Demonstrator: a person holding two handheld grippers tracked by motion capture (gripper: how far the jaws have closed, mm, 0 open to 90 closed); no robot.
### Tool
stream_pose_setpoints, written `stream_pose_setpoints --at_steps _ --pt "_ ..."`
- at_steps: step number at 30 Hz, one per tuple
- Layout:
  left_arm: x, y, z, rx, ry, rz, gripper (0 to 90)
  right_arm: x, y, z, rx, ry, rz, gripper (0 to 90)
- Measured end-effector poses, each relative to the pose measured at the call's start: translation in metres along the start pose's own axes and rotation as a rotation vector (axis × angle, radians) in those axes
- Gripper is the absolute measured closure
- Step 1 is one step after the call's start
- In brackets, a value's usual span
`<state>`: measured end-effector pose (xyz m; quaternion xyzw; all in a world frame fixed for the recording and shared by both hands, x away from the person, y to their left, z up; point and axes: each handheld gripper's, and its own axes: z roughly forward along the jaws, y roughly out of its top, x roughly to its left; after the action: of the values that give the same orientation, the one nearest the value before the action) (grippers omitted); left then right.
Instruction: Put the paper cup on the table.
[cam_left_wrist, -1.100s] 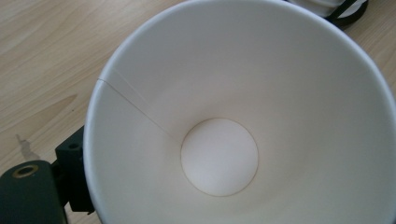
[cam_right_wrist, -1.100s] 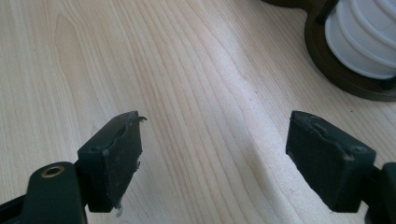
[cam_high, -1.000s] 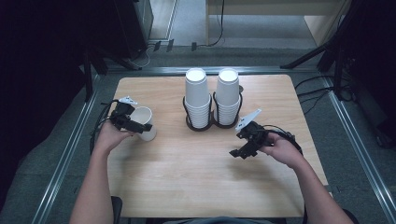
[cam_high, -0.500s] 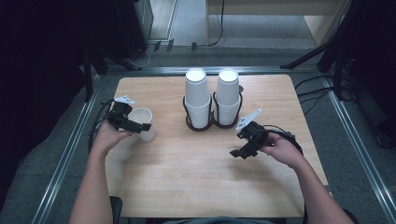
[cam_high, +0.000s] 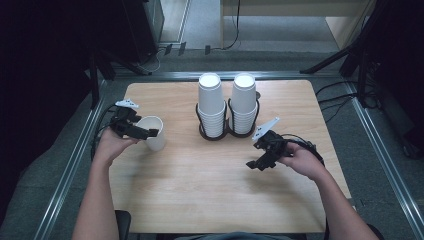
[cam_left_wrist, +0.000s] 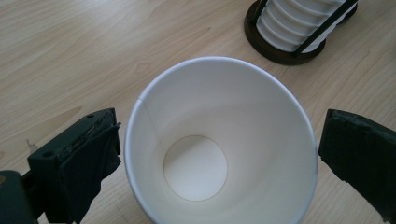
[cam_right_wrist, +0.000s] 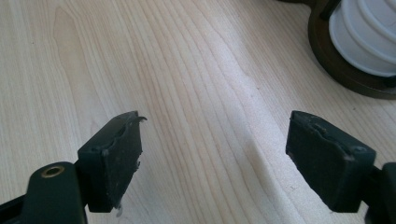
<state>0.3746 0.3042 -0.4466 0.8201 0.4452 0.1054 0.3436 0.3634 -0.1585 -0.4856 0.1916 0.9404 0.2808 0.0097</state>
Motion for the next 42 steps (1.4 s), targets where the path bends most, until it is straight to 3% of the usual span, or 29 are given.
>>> stream_pose_setpoints --at_steps 8,16,20,25,27,33,42 --pt "0.001 0.002 -0.017 -0.029 0.007 -0.025 0.0 -0.001 0.0 0.0 0.002 -0.005 0.001 18.8" --pt "-0.008 0.009 -0.026 -0.021 0.003 -0.005 0.7 -0.001 0.0 0.0 0.008 -0.006 0.004 18.8" --pt "-0.013 0.011 -0.026 -0.011 0.032 0.001 5.0 0.0 -0.001 0.0 0.006 -0.003 0.003 18.8" --pt "-0.021 0.016 -0.026 -0.023 -0.003 0.02 6.9 -0.002 -0.001 -0.001 -0.002 0.0 0.016 18.8" --pt "-0.023 0.017 -0.027 -0.031 -0.032 0.031 15.2 -0.002 -0.001 -0.002 -0.003 0.003 0.024 18.8" --pt "-0.029 0.021 -0.026 -0.033 -0.089 0.018 16.2 -0.003 -0.001 -0.003 -0.003 0.003 0.024 18.8" --pt "-0.044 0.026 -0.015 -0.004 -0.102 0.042 16.9 -0.004 -0.001 -0.005 -0.01 0.004 0.029 18.8"
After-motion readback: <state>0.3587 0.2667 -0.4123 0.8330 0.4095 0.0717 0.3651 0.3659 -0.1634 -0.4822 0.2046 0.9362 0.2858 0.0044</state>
